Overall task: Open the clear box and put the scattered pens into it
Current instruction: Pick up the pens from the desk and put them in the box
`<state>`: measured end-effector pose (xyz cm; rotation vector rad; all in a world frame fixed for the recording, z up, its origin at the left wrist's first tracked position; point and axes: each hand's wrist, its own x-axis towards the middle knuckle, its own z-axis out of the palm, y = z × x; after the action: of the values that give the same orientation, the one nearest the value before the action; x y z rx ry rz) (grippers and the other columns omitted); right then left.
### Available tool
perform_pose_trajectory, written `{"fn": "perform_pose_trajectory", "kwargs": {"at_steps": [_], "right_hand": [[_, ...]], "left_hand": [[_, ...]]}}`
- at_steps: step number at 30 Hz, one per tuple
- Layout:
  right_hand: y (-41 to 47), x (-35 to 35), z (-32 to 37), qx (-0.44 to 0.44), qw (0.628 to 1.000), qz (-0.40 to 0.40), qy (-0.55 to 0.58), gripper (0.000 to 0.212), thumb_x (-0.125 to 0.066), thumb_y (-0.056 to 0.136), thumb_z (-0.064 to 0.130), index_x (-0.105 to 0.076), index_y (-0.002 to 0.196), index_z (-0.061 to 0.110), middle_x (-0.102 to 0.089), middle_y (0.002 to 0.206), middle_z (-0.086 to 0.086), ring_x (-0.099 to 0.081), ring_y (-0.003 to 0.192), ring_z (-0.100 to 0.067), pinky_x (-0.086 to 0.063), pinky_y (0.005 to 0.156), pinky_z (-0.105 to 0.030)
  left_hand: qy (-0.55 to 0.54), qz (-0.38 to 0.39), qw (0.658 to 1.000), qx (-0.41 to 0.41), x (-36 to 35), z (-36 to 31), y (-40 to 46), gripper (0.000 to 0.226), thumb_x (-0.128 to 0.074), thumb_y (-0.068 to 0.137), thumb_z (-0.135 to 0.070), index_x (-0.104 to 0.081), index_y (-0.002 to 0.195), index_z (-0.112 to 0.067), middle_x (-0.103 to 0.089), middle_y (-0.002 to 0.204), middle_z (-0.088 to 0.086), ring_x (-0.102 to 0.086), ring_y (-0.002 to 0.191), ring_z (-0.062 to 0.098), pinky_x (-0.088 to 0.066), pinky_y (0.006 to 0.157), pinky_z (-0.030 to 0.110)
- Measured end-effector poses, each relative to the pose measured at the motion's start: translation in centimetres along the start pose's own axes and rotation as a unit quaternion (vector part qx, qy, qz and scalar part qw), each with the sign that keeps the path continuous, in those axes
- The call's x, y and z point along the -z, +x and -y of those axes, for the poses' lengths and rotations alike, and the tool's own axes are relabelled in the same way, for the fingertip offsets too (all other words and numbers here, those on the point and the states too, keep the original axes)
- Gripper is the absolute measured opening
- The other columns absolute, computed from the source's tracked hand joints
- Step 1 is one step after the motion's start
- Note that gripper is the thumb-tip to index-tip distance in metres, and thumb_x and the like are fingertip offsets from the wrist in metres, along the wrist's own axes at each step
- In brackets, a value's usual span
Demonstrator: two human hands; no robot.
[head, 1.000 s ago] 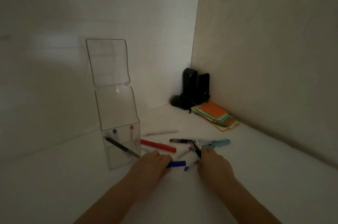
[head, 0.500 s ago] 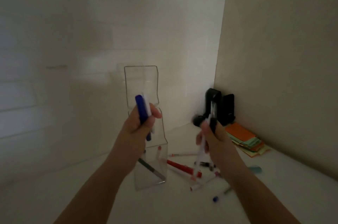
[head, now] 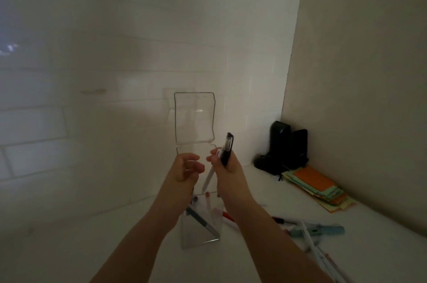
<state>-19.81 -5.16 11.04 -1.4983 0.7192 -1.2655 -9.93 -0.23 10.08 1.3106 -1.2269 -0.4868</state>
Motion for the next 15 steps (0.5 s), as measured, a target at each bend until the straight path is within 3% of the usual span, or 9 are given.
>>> {"fn": "perform_pose_trajectory", "kwargs": {"at_steps": [4,8,9,11,15], "right_hand": [[0.0,0.5,0.1,0.006,0.997,0.005,-0.078,0.015,-0.052,0.090,0.008,-0.049,0.097,0.021,-0.056,0.087,0.007,-0.054,0.078,-0.004,-0.045,0.057,-0.005],[-1.7,3.0,0.0,0.042,0.985,-0.017,-0.165,0.016,-0.060,0.086,0.017,-0.051,0.094,0.027,-0.055,0.090,0.015,-0.056,0.090,-0.005,-0.042,0.070,-0.011],[-2.4,4.2,-0.1,0.056,0.978,-0.023,-0.197,0.014,-0.060,0.086,0.018,-0.052,0.093,0.028,-0.056,0.089,0.016,-0.055,0.088,-0.003,-0.042,0.071,-0.011],[-3.8,7.7,-0.5,0.049,0.956,-0.027,-0.288,0.010,-0.059,0.086,0.021,-0.055,0.090,0.029,-0.057,0.085,0.015,-0.055,0.081,0.000,-0.040,0.068,-0.012],[-7.0,15.9,-1.9,-0.113,0.872,-0.025,-0.475,0.006,-0.061,0.085,0.026,-0.060,0.089,0.022,-0.060,0.085,0.002,-0.056,0.076,-0.012,-0.040,0.065,-0.021]], "left_hand": [[-0.008,-0.021,1.000,-0.009,-0.3,-0.3,-0.6,0.036,-0.038,0.086,0.010,-0.048,0.103,-0.020,-0.058,0.107,0.000,-0.056,0.096,0.010,-0.043,0.051,-0.002],[0.066,-0.088,0.986,-0.125,-0.7,-1.5,-3.3,0.042,-0.042,0.083,0.009,-0.046,0.089,-0.033,-0.051,0.098,-0.021,-0.049,0.098,-0.015,-0.042,0.085,0.006],[0.088,-0.084,0.979,-0.161,-1.0,-1.8,-4.2,0.040,-0.043,0.082,0.004,-0.045,0.088,-0.035,-0.050,0.096,-0.023,-0.047,0.096,-0.018,-0.038,0.085,0.002],[0.127,-0.019,0.969,-0.210,-2.0,-1.9,-5.9,0.032,-0.045,0.079,-0.005,-0.047,0.087,-0.036,-0.050,0.092,-0.024,-0.048,0.092,-0.012,-0.035,0.078,-0.001],[0.195,0.202,0.936,-0.213,-5.6,0.4,-7.4,0.025,-0.045,0.085,-0.012,-0.050,0.093,-0.035,-0.052,0.099,-0.023,-0.043,0.098,-0.013,-0.029,0.084,0.000]]}}
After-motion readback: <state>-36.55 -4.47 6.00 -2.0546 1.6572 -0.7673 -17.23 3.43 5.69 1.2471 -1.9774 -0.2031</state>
